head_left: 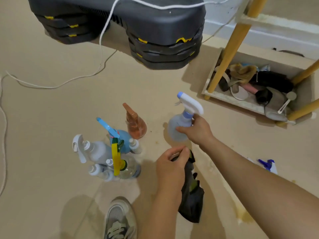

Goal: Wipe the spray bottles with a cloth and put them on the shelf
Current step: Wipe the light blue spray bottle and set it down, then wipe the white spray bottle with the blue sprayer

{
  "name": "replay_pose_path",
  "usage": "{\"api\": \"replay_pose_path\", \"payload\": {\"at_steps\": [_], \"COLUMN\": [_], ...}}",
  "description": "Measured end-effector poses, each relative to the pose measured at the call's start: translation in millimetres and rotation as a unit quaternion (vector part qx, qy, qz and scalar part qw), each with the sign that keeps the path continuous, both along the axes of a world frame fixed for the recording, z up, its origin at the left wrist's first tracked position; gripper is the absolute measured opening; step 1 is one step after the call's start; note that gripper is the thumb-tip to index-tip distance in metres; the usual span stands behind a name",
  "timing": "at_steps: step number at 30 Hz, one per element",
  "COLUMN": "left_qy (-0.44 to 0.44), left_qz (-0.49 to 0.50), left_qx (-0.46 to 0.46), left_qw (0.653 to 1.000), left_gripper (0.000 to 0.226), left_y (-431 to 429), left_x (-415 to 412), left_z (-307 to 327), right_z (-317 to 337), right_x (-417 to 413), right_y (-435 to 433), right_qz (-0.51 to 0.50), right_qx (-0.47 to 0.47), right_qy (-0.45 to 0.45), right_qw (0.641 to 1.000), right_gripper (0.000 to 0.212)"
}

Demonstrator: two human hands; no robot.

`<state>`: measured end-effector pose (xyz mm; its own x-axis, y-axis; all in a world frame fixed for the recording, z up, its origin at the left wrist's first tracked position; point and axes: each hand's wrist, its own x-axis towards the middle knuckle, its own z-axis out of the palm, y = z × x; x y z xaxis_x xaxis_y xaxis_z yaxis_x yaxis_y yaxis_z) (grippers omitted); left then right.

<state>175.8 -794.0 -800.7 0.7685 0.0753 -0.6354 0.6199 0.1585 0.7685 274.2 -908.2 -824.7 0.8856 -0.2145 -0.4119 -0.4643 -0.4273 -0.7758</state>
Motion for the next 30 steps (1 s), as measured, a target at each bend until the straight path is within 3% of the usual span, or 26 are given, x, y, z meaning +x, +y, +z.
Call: {"api": "replay_pose_path", "payload": {"at_steps": [4,11,15,19,22,25,27,30], "left_qy": [0.015,0.068,0.075,0.033,-0.005,-0.044,-0.040,0.041], "left_qz": [-0.065,0.006,0.052,0.030,-0.050,-0.122,-0.135,-0.140], "left_qx": [-0.012,-0.028,-0.042,-0.017,0.003,0.055,0.070,0.028], "left_qw": [0.998,0.997,0.995,0.999,0.999,0.990,0.988,0.989], "left_gripper": [0.049,0.017,0.024,0.031,0.032,0.029,0.024,0.015], "left_y": [7,4,1,-6,-20,-41,-55,-77], "left_x": [6,12,16,22,16,2,-5,-6], "left_z": [-25,-45,-30,-6,12,17,11,1], "right_z": [-42,-74,-38,15,33,45,53,52], "right_x": [32,53,35,-37,-96,-142,-168,-204], "right_y": [22,37,24,-22,-52,-75,-87,-106], "right_qz": [0.014,0.114,0.053,0.016,0.011,-0.095,-0.180,-0.327], "right_qx": [-0.034,-0.083,0.107,0.380,0.381,0.372,0.419,0.475], "right_qy": [-0.011,0.008,0.105,0.190,0.141,0.111,0.092,0.065], "right_qw": [0.999,0.990,0.987,0.905,0.914,0.917,0.885,0.814], "right_gripper": [0.052,0.056,0.082,0.069,0.042,0.032,0.029,0.030]}}
